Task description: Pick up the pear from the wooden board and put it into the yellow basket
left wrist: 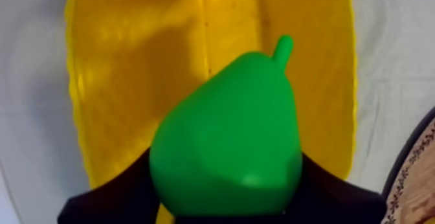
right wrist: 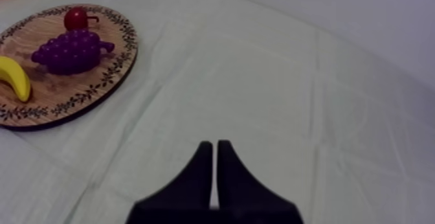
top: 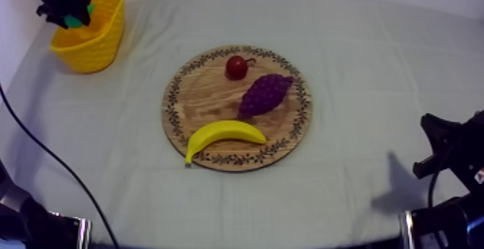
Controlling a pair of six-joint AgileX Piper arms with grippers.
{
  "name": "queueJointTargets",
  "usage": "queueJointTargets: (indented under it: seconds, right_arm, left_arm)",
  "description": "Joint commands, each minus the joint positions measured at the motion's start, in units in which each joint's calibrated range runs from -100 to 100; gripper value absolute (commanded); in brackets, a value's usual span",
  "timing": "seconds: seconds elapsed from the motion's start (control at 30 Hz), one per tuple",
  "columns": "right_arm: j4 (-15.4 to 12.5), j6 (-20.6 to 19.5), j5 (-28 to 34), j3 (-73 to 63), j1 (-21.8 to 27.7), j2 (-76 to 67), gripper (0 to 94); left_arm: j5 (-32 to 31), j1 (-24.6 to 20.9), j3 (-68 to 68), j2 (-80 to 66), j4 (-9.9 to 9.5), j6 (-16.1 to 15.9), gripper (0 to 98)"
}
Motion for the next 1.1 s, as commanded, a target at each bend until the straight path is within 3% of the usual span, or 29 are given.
queueJointTargets:
  seconds: [0.0, 0.3, 0.47, 0.8, 1.07]
  right_arm:
    - [0.0, 0.0, 0.0, 0.0, 0.0, 0.0, 0.4]
    - [0.0, 0.0, 0.0, 0.0, 0.0, 0.0, 0.4]
    - [0.0, 0.0, 0.0, 0.0, 0.0, 0.0, 0.4]
    - [0.0, 0.0, 0.0, 0.0, 0.0, 0.0, 0.4]
    - [0.0, 0.0, 0.0, 0.0, 0.0, 0.0, 0.4]
  left_arm:
    - [0.1, 0.0, -1.1, 1.8, -0.02, -0.1, 46.6]
    - [-0.5, 0.1, -3.8, 5.4, -1.13, -0.9, 47.6]
    - [-0.7, 0.2, -1.8, 4.8, -2.17, -0.7, 60.8]
    - [-0.7, 0.2, 2.9, 2.8, -2.36, 0.0, 89.8]
    - [-0.7, 0.2, 4.4, 0.3, -2.28, -0.4, 95.7]
